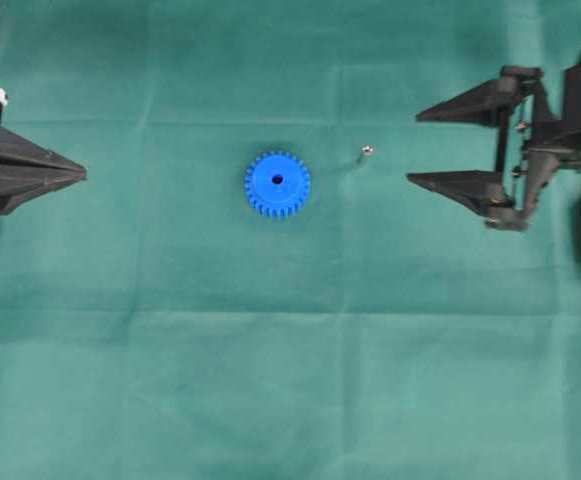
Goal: Insert the shaft placed at a random location into the center hole of the medium gear at another random location.
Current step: 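Move the right gripper left over the silver shaft, fingers open, then lower the right gripper and close it on the silver shaft, then carry the held shaft left and position it above the gear's center hole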
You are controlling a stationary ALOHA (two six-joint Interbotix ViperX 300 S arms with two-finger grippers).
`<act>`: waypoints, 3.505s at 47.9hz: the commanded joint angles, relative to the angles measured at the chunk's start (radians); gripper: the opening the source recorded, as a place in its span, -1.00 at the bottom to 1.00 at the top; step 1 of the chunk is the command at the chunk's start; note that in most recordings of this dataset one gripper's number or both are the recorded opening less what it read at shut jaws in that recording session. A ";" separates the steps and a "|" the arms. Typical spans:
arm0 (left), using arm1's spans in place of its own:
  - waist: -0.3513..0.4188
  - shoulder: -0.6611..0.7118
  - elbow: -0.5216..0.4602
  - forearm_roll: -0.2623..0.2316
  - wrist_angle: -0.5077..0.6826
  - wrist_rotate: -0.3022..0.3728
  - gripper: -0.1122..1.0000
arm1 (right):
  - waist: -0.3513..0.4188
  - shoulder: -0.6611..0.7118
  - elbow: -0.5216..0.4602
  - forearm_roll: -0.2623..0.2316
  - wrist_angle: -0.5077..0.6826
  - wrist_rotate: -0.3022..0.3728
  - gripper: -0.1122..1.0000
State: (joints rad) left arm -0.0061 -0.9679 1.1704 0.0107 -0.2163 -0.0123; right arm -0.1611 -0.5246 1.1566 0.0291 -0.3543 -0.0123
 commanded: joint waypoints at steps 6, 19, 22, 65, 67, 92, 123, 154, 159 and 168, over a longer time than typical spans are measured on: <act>-0.002 0.005 -0.020 0.003 0.002 0.000 -0.80 | -0.055 0.161 -0.035 0.011 -0.083 0.017 0.76; -0.002 0.005 -0.020 0.005 0.008 0.000 -0.80 | -0.067 0.360 -0.083 0.011 -0.141 0.017 0.76; -0.002 0.005 -0.018 0.005 0.011 0.000 -0.80 | -0.074 0.403 -0.094 0.011 -0.144 0.017 0.76; 0.003 0.005 -0.018 0.005 0.038 0.000 -0.80 | -0.092 0.497 -0.121 0.008 -0.094 0.012 -0.54; 0.003 0.003 -0.018 0.005 0.038 -0.002 -0.80 | -0.091 0.497 -0.120 0.008 -0.092 0.011 -0.57; 0.003 0.003 -0.020 0.003 0.046 -0.002 -0.80 | -0.092 0.431 -0.132 0.008 -0.060 0.014 -0.57; 0.003 0.003 -0.020 0.003 0.049 -0.003 -0.80 | -0.084 0.225 -0.179 0.009 0.193 0.017 -0.57; 0.003 0.008 -0.018 0.005 0.048 -0.003 -0.80 | 0.031 0.488 -0.448 0.005 0.137 0.012 -0.57; 0.003 0.008 -0.018 0.005 0.052 -0.003 -0.80 | 0.038 0.511 -0.476 0.005 0.137 0.012 -0.57; 0.003 0.008 -0.018 0.005 0.061 -0.002 -0.80 | 0.040 0.522 -0.486 0.006 0.132 0.012 -0.57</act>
State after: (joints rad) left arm -0.0046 -0.9664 1.1720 0.0123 -0.1519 -0.0138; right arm -0.1212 0.0092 0.7010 0.0337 -0.2040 -0.0107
